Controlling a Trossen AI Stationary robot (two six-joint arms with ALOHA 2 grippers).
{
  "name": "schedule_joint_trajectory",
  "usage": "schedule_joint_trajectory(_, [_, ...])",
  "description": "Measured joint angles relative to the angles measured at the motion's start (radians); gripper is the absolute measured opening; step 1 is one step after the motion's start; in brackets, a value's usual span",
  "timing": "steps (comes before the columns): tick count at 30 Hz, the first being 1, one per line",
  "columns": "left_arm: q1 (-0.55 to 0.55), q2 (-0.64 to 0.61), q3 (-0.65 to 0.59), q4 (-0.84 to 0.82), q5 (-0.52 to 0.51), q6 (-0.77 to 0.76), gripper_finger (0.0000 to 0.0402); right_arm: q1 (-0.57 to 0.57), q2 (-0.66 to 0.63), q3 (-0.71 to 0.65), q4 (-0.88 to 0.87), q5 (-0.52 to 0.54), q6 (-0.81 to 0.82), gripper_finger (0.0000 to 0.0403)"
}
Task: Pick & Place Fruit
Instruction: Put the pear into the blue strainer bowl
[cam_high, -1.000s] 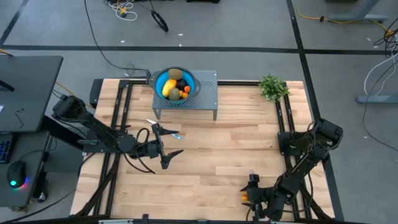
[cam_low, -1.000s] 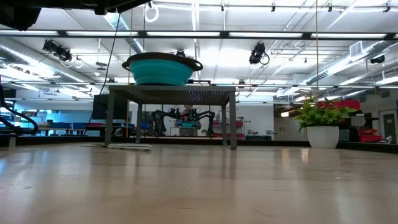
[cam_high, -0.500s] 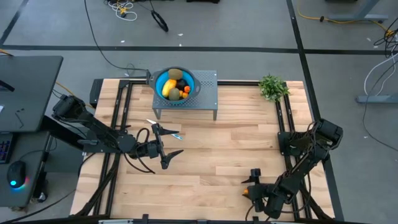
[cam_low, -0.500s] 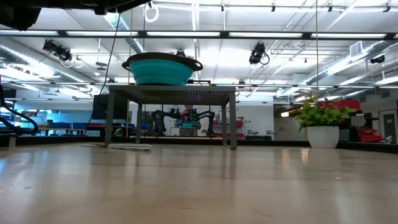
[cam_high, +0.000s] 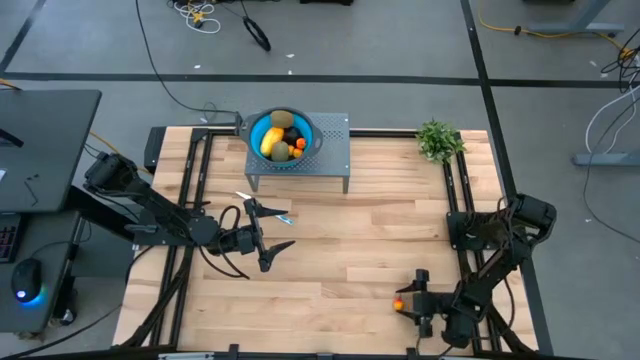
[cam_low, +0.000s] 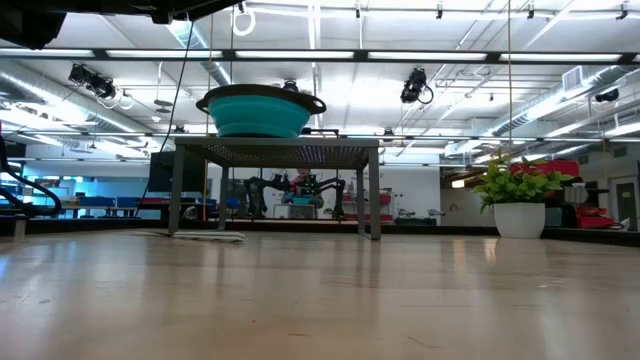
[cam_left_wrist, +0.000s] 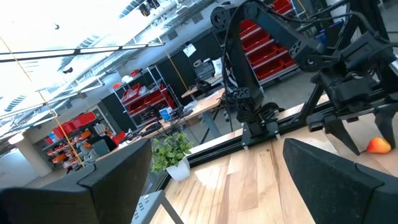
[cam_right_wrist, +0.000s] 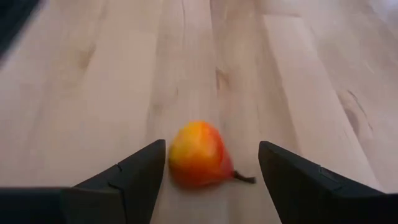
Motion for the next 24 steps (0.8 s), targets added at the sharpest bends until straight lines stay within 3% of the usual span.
schedule_joint_trajectory(6, [0.0,0.0,0.0,0.0,0.0,0.0,0.0373,0.022,0.001,-0.075,0.157,0.05,0.016,0.0267])
schedule_joint_trajectory(14, [0.0,0.0,0.0,0.0,0.0,0.0,0.0373,0.017,0.001,-0.077,0.171,0.045,-0.002,0.0264])
schedule_joint_trajectory(24, [0.0,0.0,0.0,0.0,0.0,0.0,0.0373,-0.012,0.001,-0.077,0.199,-0.019,-0.043,0.0197])
